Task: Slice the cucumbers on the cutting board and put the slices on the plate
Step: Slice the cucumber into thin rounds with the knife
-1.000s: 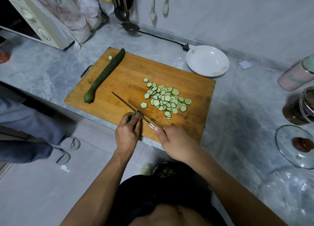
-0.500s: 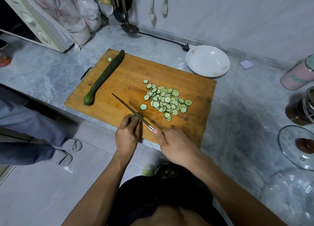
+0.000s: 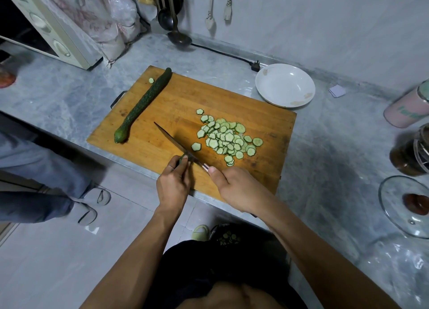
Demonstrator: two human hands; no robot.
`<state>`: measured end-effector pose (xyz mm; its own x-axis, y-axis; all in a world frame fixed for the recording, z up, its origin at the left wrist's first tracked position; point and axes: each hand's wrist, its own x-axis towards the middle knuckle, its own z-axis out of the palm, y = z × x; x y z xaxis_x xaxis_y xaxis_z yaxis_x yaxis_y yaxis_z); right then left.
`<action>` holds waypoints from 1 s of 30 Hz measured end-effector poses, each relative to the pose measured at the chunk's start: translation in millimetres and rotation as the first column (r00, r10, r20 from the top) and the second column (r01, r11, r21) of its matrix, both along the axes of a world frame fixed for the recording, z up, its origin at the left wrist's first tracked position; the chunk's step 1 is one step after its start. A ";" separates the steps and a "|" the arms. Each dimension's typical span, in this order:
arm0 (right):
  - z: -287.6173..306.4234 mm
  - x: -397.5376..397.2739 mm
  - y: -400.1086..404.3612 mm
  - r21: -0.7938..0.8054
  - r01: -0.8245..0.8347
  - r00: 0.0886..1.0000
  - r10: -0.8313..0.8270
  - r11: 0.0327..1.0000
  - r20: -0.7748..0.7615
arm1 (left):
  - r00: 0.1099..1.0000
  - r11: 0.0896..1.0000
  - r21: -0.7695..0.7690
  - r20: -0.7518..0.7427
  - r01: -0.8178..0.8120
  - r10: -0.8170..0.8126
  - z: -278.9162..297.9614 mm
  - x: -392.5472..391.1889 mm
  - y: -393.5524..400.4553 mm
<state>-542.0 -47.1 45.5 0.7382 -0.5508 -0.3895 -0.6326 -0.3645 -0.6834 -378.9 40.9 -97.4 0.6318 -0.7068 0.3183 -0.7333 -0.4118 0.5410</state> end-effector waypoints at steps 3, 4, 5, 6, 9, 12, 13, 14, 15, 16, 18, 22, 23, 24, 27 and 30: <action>-13.6 8.4 0.8 -0.029 -0.013 1.000 0.013 1.000 -0.010 | 0.998 0.999 -0.009 0.040 0.048 -0.047 3.1 -0.3 0.6; -20.5 12.6 1.0 -0.040 -0.013 1.000 0.012 0.999 -0.019 | 0.997 0.998 -0.012 0.053 0.055 -0.055 4.4 -1.9 1.3; -27.1 16.8 0.7 -0.049 -0.008 1.000 0.008 0.999 -0.019 | 0.997 0.998 -0.018 0.059 0.057 -0.055 5.6 -3.7 1.7; -32.7 20.2 0.7 -0.059 -0.003 1.000 0.002 0.998 -0.012 | 0.997 0.998 -0.028 0.059 0.055 -0.053 6.6 -5.0 1.9; -44.5 24.0 2.5 -0.088 0.017 1.000 -0.015 0.996 0.017 | 0.998 0.997 -0.056 0.044 0.044 -0.042 8.3 -6.0 2.4; -46.6 23.4 1.2 -0.091 0.015 0.999 -0.012 0.996 0.034 | 0.999 0.999 -0.036 0.001 0.039 -0.039 8.1 -6.6 2.9; -46.4 23.1 -0.7 -0.097 0.012 0.999 -0.008 0.995 0.036 | 0.999 0.999 -0.026 -0.012 0.045 -0.045 8.8 -6.6 2.7; -45.5 22.0 -2.9 -0.102 0.010 0.999 -0.006 0.995 0.039 | 0.998 0.998 -0.012 -0.018 0.057 -0.057 9.6 -6.5 3.7; -44.7 19.7 -5.7 -0.099 0.014 0.999 -0.010 0.995 0.046 | 0.998 0.998 0.002 -0.020 0.065 -0.065 11.0 -6.5 4.9; -44.0 16.7 -8.9 -0.094 0.022 0.998 -0.017 0.995 0.056 | 0.998 0.998 0.013 -0.017 0.061 -0.061 13.3 -5.4 6.1; -42.4 6.9 -14.7 -0.090 0.046 0.996 -0.039 0.995 0.077 | 1.000 0.999 0.042 -0.014 0.020 -0.020 17.7 -1.5 7.2; -40.6 -14.3 -21.9 -0.146 0.050 0.991 -0.031 0.988 0.129 | 1.000 0.996 0.090 -0.026 -0.009 0.012 21.2 -2.9 6.7; -40.7 -19.1 -22.2 -0.164 0.051 0.991 -0.029 0.985 0.132 | 0.999 0.996 0.091 -0.035 0.003 0.001 21.7 -4.7 5.9; -40.2 -23.8 -21.6 -0.183 0.052 0.991 -0.028 0.982 0.133 | 0.998 0.996 0.086 -0.056 0.013 -0.008 22.6 -5.5 5.5; -39.1 -34.1 -19.1 -0.244 0.041 0.996 -0.019 0.969 0.090 | 0.986 0.999 0.031 -0.161 -0.028 0.033 31.1 -6.0 6.4; -41.3 -38.3 -18.9 -0.318 -0.003 1.000 0.005 0.948 0.006 | 0.986 0.969 -0.229 -0.156 -0.094 0.058 61.7 -10.0 9.0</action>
<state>-580.3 -66.0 4.3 0.7424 -0.6425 -0.1898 -0.6268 -0.5661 -0.5354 -388.9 49.9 -35.7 0.7330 -0.5716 0.3687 -0.6097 -0.3119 0.7286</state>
